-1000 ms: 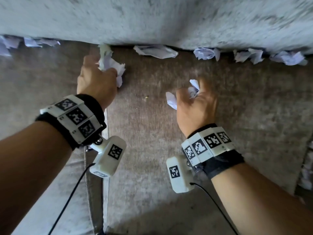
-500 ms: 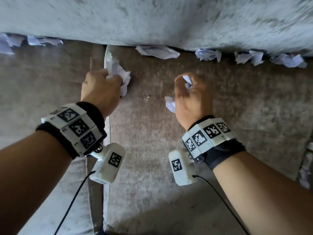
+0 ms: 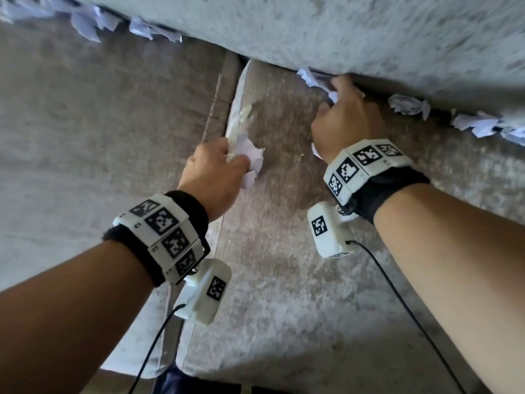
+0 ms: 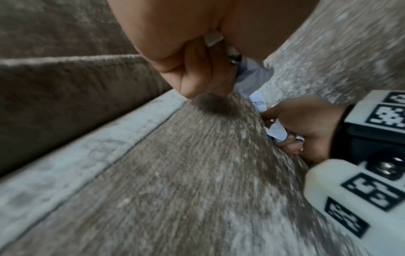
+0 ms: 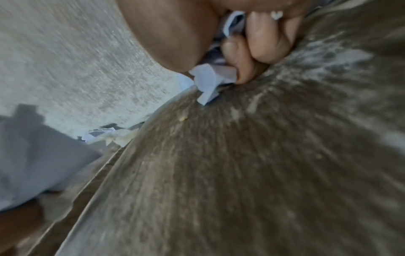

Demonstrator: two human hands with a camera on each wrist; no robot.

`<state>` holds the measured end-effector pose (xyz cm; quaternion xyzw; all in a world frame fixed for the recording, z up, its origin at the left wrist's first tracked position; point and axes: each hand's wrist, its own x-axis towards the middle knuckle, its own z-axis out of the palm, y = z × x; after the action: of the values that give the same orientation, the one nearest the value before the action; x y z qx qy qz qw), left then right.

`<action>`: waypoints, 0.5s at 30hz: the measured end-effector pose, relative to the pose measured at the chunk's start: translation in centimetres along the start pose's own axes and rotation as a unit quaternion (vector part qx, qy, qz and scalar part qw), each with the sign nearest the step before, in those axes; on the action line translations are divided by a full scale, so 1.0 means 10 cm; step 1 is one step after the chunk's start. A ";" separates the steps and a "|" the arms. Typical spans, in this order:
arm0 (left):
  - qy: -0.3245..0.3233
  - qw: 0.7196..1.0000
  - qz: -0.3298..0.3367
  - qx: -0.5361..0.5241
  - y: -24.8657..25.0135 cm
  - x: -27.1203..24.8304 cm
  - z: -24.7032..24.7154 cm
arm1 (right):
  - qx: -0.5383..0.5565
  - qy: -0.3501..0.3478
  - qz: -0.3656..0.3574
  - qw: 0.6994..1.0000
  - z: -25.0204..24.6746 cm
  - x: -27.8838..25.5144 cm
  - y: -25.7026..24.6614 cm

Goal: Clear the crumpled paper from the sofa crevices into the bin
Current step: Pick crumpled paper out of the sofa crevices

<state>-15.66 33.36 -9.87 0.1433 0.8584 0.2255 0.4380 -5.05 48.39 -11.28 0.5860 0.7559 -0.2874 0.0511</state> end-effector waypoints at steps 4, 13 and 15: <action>-0.001 1.000 0.012 -0.015 -0.06 -0.05 0.03 | 0.004 0.005 0.030 1.000 -0.06 0.06 -0.07; -0.004 0.999 0.022 -0.048 -0.16 -0.14 -0.02 | 0.062 0.054 0.076 0.994 -0.09 0.06 -0.07; -0.011 0.998 0.027 -0.053 -0.16 -0.17 -0.02 | 0.057 0.054 0.077 0.994 -0.12 -0.07 0.00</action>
<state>-14.91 31.21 -9.38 0.1458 0.8360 0.2811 0.4482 -4.53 48.41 -10.02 0.6589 0.6927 -0.2934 -0.0018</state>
